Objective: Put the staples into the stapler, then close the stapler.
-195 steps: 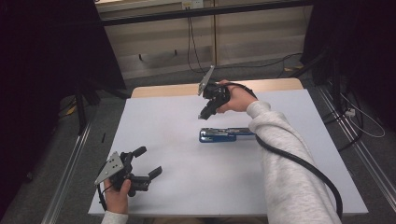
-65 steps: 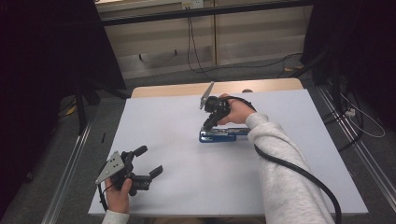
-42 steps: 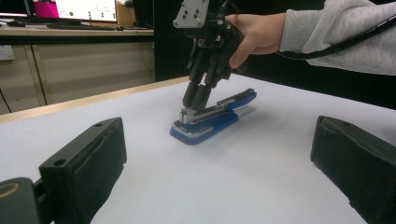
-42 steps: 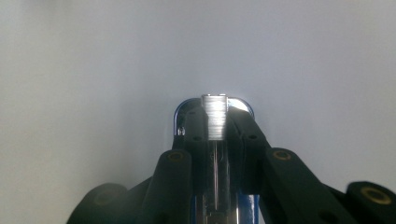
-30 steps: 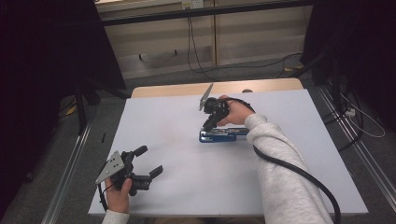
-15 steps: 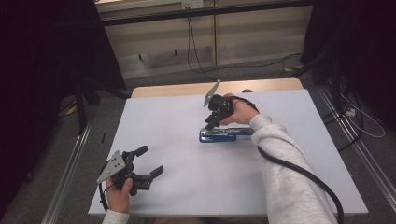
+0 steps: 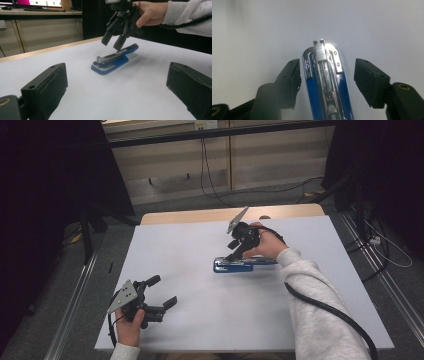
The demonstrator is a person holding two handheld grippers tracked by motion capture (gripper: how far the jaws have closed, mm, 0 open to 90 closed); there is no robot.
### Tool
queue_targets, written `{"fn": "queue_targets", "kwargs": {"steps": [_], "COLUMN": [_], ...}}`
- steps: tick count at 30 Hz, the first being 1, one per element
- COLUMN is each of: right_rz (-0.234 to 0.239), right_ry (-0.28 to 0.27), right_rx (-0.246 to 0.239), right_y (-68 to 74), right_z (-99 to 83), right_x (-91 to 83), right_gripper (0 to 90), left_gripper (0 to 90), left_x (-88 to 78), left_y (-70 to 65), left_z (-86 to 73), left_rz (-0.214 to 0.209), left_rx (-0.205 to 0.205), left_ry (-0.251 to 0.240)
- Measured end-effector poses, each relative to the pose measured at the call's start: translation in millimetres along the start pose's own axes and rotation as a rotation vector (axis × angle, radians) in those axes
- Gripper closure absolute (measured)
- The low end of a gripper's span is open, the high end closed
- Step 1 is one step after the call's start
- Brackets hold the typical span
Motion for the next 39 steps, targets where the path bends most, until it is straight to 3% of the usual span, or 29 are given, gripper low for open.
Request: {"fn": "queue_targets", "kwargs": {"steps": [8, 19, 27, 39], "right_rz": [-0.041, -0.111, -0.160, -0.224], "right_ry": [0.007, 0.015, 0.006, -0.023], "right_rx": [0.041, 0.085, 0.113, 0.179], "right_y": [4.4, 15.5, 24.5, 34.8], "right_z": [-13.7, -39.0, -58.0, -86.2], "right_x": [-6.5, -22.5, -36.1, -51.8], "right_gripper": [25.9, 15.0, 13.9, 13.2], "left_gripper": [3.3, 3.2, 3.2, 3.1], "left_x": [3.6, 8.9, 16.0, 38.7], "left_y": [1.5, 2.8, 7.2, 7.8], "left_z": [-0.9, -4.8, -1.7, -4.7], "left_rz": [0.006, 0.024, 0.049, 0.053], "left_rx": [-0.002, -0.041, -0.067, -0.078], "left_ry": [0.017, 0.077, 0.069, 0.142]}}
Point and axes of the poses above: each handheld gripper's, and its own axes: x roughly forward along the jaws, z roughly out of its top, y roughly to its left, the point moved 4 cm from there along x, roughly forward along the jaws, and after that the axes turned 11 degrees about -x, right-handed, at the moved point
